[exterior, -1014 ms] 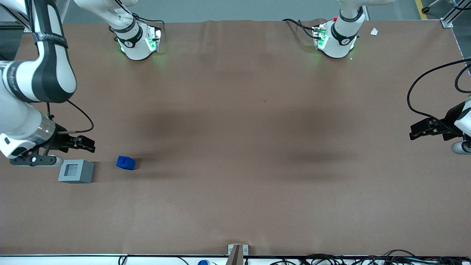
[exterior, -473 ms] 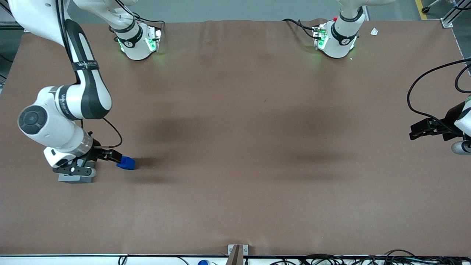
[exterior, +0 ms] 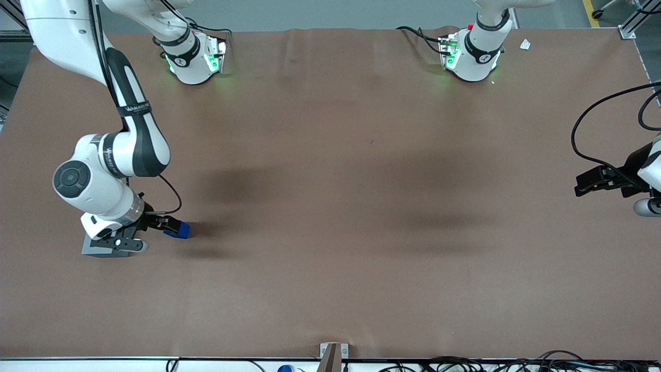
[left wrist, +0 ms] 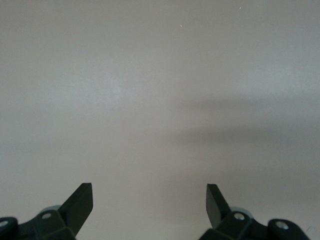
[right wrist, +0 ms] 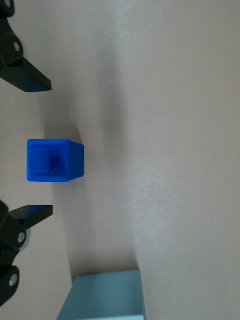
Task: Insert blue part into gray base with right arm
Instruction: 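Close the right gripper on the blue block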
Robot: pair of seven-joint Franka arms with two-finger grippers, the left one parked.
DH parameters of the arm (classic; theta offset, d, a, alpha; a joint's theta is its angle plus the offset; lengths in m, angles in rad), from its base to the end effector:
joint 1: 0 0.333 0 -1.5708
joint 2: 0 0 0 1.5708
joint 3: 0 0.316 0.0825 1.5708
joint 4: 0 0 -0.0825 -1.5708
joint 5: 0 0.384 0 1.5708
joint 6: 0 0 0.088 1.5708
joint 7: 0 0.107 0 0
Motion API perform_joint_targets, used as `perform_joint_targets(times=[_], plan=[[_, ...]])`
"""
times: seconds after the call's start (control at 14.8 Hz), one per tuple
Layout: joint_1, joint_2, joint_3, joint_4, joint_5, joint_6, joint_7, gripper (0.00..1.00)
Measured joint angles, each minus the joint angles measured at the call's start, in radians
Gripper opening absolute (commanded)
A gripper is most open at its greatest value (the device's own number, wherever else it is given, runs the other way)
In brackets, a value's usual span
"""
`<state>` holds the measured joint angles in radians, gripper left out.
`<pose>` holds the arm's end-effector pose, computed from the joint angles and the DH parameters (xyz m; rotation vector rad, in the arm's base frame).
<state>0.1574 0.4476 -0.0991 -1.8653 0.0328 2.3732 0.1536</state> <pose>0.6429 0.0420 0.2832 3.1232 -0.1675 0.1008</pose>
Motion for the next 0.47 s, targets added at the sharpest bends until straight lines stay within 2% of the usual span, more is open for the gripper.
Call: perform_joint_targets(times=[0.47], plan=[[-0.001, 0.036, -0.002, -0.014, 0.0, 0.015, 0.001, 0.81]])
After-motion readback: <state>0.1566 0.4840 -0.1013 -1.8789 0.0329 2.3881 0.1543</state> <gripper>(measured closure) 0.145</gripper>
